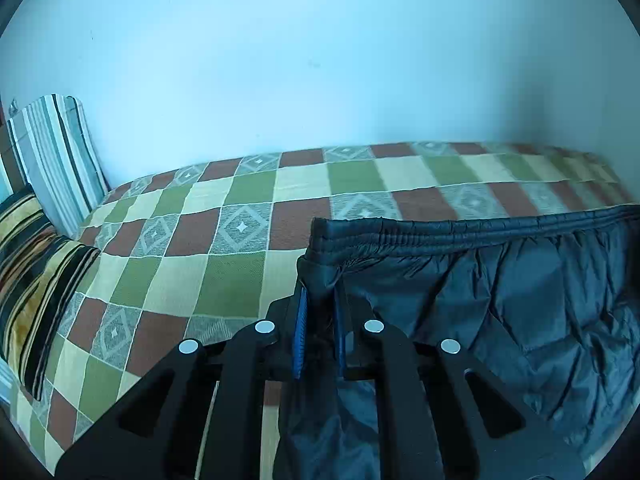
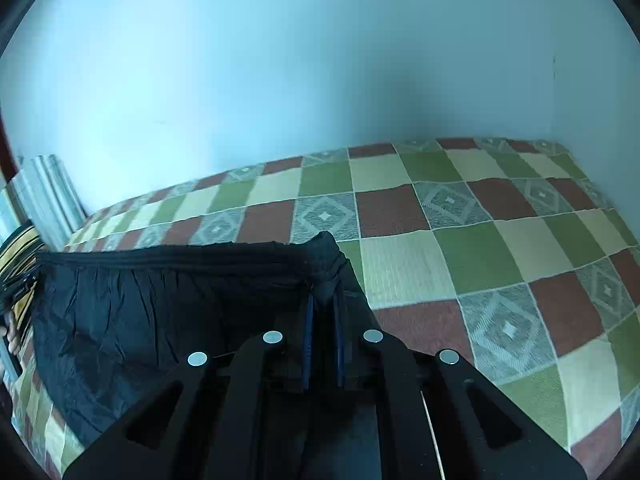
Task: Fold large clothes
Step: 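Lift the hem with both grippers and fold it toward the collar, then lower the folded hem onto the jacket and open both grippers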
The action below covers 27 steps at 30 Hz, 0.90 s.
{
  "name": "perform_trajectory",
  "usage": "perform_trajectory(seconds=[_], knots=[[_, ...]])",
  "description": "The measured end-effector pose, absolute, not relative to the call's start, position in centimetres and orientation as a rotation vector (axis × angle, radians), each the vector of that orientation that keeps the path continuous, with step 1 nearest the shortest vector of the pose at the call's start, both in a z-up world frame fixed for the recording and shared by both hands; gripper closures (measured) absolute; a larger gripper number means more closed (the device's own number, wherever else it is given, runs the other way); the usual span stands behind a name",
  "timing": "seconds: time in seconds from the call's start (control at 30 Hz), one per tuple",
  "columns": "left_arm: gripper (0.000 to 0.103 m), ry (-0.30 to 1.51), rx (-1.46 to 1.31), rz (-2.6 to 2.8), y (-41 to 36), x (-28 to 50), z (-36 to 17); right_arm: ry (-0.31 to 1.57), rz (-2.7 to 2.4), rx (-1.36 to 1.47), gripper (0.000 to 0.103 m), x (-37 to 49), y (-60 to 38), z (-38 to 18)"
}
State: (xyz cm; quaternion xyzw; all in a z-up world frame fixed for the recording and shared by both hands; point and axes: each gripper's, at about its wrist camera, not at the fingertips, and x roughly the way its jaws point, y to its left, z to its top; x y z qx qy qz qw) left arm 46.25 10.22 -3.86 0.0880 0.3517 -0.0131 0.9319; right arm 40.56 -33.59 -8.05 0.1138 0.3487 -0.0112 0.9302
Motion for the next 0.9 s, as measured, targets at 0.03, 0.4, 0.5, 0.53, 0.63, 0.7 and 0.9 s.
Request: perform_trajectory(seconds=[0.03,0.4,0.5,0.53,0.63,0.7,0.9], knots=[[0.091,0.733,0.184,-0.012,10.0,47.2,-4.5,0.729,-0.029,0.234,0.095,41.4,-33.5,-8.5],[0.091,0.880,0.228,0.077,9.5,53.0,-13.6,0.936,-0.080,0.223,0.094,47.6,-33.6,-17.8],[0.091,0.896,0.250,0.080,9.0,53.6,-15.4,0.946,-0.085,0.223,0.093,48.0,-33.6,-19.1],[0.091,0.899,0.250,0.081,8.9,53.7,-15.9,0.946,-0.087,0.226,0.093,48.0,-33.6,-19.3],[0.091,0.908,0.250,0.082,8.9,54.2,-16.8,0.950,-0.090,0.223,0.092,48.2,-33.6,-19.8],[0.090,0.913,0.252,0.087,8.9,54.4,-17.4,0.950,-0.097,0.209,0.091,48.3,-33.4,-19.8],[0.077,0.911,0.296,0.126,8.6,54.0,-16.1,0.963,-0.135,0.158,0.083,48.1,-32.8,-18.2]])
